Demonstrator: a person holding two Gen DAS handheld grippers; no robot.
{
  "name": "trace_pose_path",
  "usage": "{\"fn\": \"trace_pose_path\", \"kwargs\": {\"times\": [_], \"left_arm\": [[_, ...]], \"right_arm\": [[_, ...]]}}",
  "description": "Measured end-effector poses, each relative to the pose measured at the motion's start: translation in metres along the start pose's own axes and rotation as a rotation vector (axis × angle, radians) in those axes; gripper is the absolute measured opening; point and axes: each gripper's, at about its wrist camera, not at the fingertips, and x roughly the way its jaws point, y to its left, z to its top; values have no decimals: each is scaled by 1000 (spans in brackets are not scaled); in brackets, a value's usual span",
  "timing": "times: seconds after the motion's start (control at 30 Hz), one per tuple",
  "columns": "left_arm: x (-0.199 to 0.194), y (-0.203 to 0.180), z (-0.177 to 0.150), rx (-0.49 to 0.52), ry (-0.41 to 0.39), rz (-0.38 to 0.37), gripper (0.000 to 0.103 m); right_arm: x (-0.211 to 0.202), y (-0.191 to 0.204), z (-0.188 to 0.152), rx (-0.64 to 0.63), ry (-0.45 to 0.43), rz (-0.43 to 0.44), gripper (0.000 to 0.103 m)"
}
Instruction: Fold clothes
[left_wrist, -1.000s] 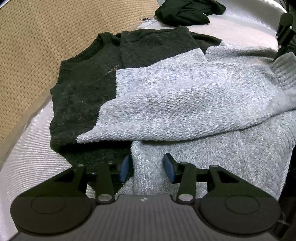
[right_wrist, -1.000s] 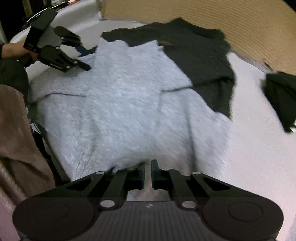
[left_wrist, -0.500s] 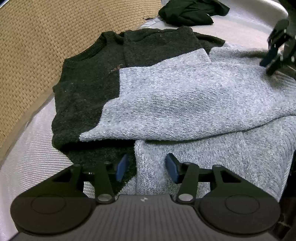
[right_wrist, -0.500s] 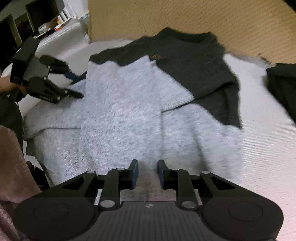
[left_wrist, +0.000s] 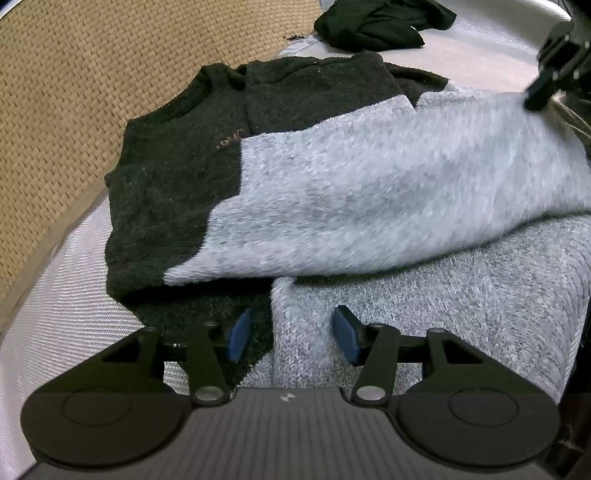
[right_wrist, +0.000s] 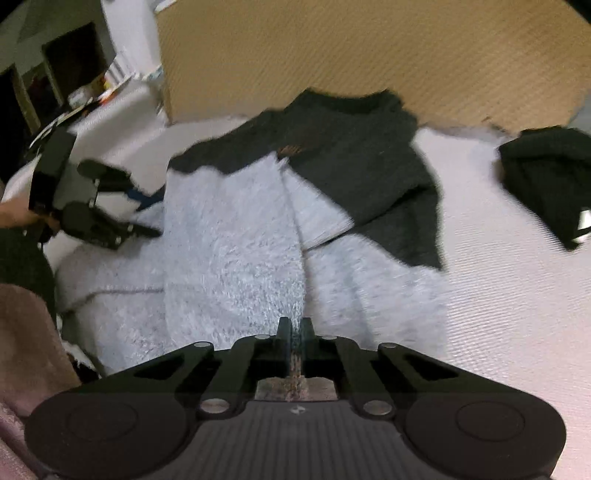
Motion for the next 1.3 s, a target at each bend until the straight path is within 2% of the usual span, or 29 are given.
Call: {"fn": "trace_pose_path", "kwargs": {"times": [0.13, 0.17, 0.23, 0.37, 0.43, 0.53, 0.7, 0.73, 0.77, 0.8, 0.87, 0.9, 0.93, 0.97, 1.0, 1.13, 1.3], "left_arm": [[0, 2, -1, -9, -1, 6, 59], [0, 3, -1, -14, -2, 11, 60], [0, 5, 0, -27, -8, 24, 61], [-4, 14, -1, -79, -33, 84, 64], [-5, 18, -2, -110, -36, 97, 66], [-3, 18, -2, -101, -32, 111, 68], [-1, 21, -3, -117, -26, 115, 70], [-1, 21, -4, -119, -25, 117, 71], [-2, 22, -5, -121, -26, 122, 71], [-3, 22, -5, -122, -27, 128, 73], [-4, 23, -5, -130, -34, 136, 74], [-5, 24, -5, -138, -40, 137, 74], [-5, 26, -5, -145, -42, 139, 74], [-5, 27, -5, -152, -42, 142, 74], [-5, 27, -5, -156, -42, 143, 74], [-4, 27, -4, -154, -38, 146, 74], [-4, 34, -5, -193, -43, 154, 74]], "right_arm": [[-17, -13, 1, 15, -20, -24, 4], [-18, -15, 0, 15, -20, -38, 0], [-20, -21, -2, 18, -19, -70, 0], [-18, -31, -10, 64, -10, -32, 0], [-17, -29, -13, 66, -11, -41, 5], [-12, -27, -16, 66, -1, -38, 18], [-4, -23, -23, 65, 34, 15, 22], [-2, -21, -25, 61, 40, 14, 25], [2, -20, -26, 53, 52, 10, 35], [5, -18, -29, 39, 65, 1, 40], [11, -17, -34, 39, 80, -9, 40], [13, -17, -35, 49, 86, -9, 35], [14, -17, -36, 58, 94, -1, 27], [13, -15, -38, 49, 95, 10, 14], [10, -12, -38, 27, 88, 6, 9], [-7, -19, -34, 61, 47, -10, 7], [-17, -35, -34, 83, 47, -30, 7]]}}
